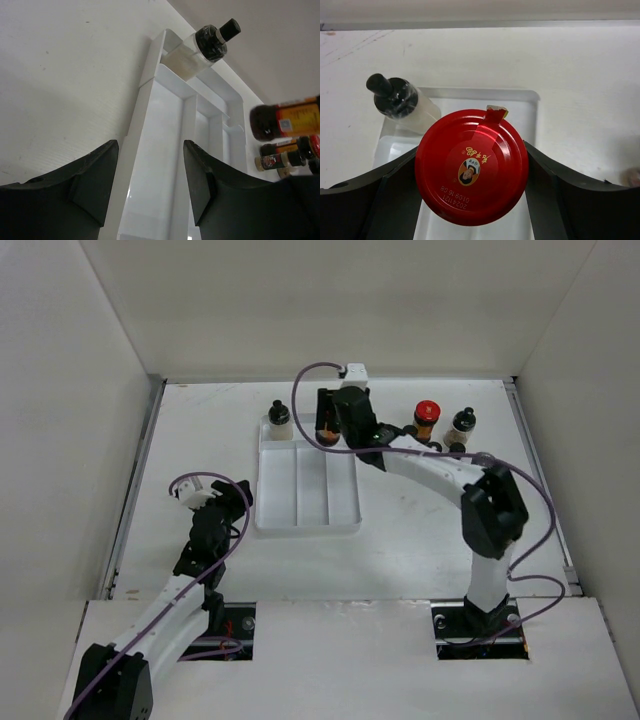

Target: Organize the condiment bottles

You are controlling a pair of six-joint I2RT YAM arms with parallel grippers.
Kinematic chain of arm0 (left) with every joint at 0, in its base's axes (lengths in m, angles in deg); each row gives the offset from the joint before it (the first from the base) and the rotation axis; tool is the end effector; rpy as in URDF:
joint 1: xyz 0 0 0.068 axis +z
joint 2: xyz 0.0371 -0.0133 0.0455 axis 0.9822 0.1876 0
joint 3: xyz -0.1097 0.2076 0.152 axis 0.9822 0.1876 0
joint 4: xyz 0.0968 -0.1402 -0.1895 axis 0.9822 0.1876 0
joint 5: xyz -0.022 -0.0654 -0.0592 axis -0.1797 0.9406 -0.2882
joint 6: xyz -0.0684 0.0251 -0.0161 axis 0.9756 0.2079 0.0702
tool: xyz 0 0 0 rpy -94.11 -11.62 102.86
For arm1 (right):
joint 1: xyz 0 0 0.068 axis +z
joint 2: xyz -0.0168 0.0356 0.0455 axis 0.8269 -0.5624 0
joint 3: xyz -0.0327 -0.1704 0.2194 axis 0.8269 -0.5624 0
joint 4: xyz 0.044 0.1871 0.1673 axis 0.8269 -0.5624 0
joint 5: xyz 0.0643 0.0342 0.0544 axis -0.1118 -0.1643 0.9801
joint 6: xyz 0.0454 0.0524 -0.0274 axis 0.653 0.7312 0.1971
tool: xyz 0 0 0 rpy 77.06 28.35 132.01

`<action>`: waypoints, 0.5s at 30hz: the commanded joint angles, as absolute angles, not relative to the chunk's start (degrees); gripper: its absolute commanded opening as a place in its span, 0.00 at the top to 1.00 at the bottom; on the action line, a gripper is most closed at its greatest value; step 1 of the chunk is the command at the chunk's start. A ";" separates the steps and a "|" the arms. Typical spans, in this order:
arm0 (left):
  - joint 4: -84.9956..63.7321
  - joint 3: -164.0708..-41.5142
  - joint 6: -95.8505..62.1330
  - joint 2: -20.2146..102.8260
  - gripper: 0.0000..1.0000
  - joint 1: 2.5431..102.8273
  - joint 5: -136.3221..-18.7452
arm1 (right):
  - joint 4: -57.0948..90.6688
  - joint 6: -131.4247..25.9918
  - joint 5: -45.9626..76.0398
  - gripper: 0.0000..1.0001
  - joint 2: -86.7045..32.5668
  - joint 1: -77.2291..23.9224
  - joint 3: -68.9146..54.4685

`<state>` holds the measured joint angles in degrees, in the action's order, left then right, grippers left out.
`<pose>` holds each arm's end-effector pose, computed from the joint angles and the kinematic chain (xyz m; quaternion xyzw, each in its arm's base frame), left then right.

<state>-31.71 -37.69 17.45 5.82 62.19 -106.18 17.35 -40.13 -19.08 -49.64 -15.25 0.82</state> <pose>0.1741 -0.0303 0.1865 -0.2982 0.6999 -0.2158 0.6121 0.3603 0.2714 0.3076 -0.0171 0.8080 0.1164 0.5773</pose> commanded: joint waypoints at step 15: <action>-35.77 -37.57 18.06 8.44 0.47 61.83 -105.22 | 18.79 -43.71 -17.38 0.48 -75.53 -15.22 35.88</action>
